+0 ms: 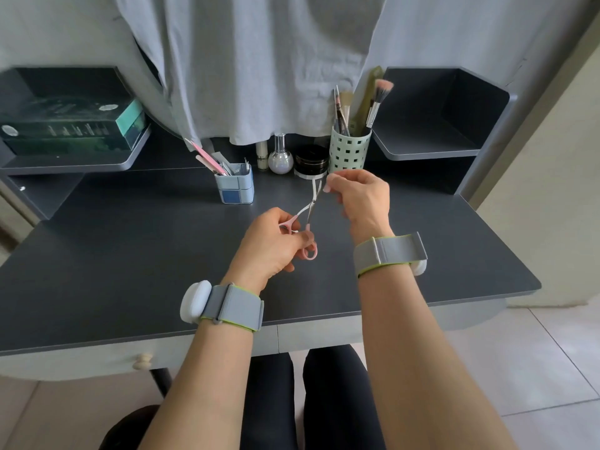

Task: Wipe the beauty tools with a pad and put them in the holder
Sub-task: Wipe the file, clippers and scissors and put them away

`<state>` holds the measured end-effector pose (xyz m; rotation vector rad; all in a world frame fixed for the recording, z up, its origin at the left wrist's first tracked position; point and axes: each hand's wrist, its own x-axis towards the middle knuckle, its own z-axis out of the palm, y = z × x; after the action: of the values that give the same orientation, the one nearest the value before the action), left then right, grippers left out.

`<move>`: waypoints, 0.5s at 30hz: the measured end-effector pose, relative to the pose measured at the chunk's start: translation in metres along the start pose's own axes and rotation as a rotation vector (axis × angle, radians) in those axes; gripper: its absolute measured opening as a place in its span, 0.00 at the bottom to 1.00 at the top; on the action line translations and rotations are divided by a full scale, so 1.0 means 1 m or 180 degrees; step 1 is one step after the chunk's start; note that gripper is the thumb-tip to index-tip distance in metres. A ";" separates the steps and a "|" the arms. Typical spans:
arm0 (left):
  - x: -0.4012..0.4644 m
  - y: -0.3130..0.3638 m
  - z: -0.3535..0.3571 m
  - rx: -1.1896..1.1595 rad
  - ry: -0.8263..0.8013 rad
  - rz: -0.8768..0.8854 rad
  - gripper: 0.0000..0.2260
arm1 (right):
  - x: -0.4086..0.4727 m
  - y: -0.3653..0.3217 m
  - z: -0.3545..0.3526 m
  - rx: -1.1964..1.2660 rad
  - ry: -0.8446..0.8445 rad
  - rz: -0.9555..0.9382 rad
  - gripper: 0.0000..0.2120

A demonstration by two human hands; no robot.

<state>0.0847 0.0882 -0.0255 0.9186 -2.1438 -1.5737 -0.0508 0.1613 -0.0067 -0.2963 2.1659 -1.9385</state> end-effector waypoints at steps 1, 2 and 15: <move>-0.001 0.001 0.000 -0.0009 -0.0024 -0.0002 0.10 | 0.001 -0.001 0.002 0.0095 0.0017 0.0031 0.02; -0.002 0.001 -0.001 -0.0018 -0.0049 -0.0001 0.10 | 0.002 -0.001 0.003 0.0184 0.0021 0.0063 0.02; -0.005 0.002 -0.004 -0.0035 -0.0251 -0.0034 0.10 | 0.001 -0.001 0.003 0.0580 -0.0235 0.0295 0.02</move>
<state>0.0905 0.0890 -0.0214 0.8797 -2.1843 -1.6513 -0.0506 0.1577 -0.0061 -0.2278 1.9065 -2.0216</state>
